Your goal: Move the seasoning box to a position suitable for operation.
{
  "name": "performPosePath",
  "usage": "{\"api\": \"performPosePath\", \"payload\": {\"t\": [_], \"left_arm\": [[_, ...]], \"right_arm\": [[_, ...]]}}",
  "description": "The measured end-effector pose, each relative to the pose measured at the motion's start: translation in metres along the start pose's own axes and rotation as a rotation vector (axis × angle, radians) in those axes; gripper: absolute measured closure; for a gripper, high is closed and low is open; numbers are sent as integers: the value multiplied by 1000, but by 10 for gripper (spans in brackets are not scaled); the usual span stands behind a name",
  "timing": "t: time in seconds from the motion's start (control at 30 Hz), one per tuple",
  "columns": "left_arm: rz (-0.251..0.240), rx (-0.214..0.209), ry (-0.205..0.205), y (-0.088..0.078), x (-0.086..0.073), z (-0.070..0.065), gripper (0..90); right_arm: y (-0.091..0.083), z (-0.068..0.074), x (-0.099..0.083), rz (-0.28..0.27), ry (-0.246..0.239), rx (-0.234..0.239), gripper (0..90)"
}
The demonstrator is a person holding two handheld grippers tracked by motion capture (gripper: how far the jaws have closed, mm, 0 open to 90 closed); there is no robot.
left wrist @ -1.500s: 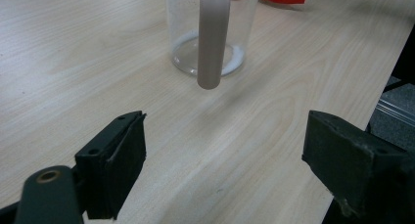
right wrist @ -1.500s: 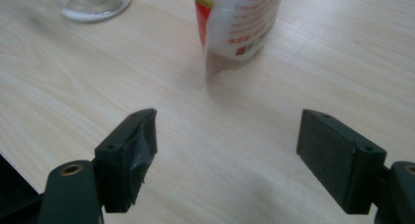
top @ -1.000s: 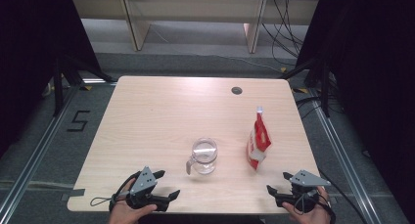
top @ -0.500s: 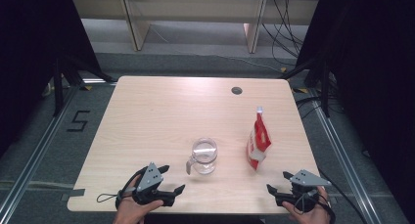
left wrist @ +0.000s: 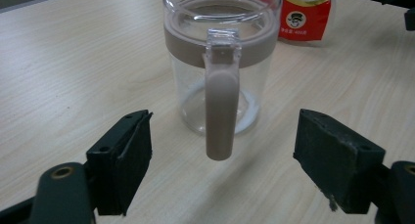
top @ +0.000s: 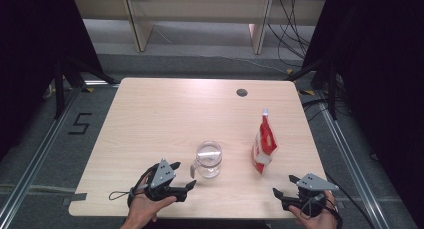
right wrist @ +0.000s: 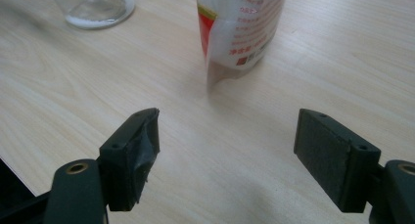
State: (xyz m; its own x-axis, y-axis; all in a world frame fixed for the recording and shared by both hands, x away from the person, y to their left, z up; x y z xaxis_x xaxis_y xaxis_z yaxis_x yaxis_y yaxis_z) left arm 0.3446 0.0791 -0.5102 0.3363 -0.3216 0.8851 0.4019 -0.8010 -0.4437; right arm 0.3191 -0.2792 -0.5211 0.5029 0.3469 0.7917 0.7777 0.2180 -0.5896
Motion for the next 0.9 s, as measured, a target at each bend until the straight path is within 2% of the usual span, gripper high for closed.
{"api": "performPosePath", "payload": {"t": [0.1,0.13,0.17,0.2,0.23,0.27,0.33,0.53,0.6,0.67,0.7,0.77,0.87,0.9], "left_arm": [[-6,2,0,5,3,2,280],[7,1,34,6,4,4,289],[5,8,11,7,5,3,300],[6,-3,28,8,6,4,330],[0,10,22,10,8,5,396],[-6,10,17,11,9,5,426],[-15,5,20,13,11,7,479],[-3,9,28,16,11,8,586],[-1,-4,40,17,11,8,601],[4,-13,26,18,11,6,645],[8,-12,37,18,11,7,662],[6,-29,33,19,12,5,717],[3,-32,44,18,12,6,722],[-5,-51,26,18,11,7,725]], "right_arm": [[-1,3,-1,14,12,8,256],[-2,4,-1,35,23,10,256],[-2,4,-1,34,23,8,256],[-1,3,-1,23,0,9,256],[0,2,0,7,-13,5,257],[0,4,-1,22,0,21,258],[0,3,-1,20,-2,22,258],[0,2,-1,10,-9,8,258],[0,3,-1,12,-3,13,259],[1,4,-1,9,-10,27,261],[2,4,-1,14,-19,58,261],[2,5,-1,14,-15,60,262],[1,5,-1,14,-5,55,262],[1,5,-1,15,-8,55,262]]}}
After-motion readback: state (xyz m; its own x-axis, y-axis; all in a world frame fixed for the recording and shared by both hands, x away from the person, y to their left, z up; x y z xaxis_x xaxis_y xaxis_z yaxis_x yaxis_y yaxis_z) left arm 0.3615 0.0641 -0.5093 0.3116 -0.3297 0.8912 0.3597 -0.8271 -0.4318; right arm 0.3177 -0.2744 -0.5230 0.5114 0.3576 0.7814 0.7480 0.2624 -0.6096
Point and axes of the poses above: each handheld gripper's, and its own axes: y roughly forward along the jaws, x roughly out of its top, z roughly to its left, the point moved 6 cm from there along y, roughly forward along the jaws, and after that the axes turned 15 degrees about -x, right-handed, at the moved point
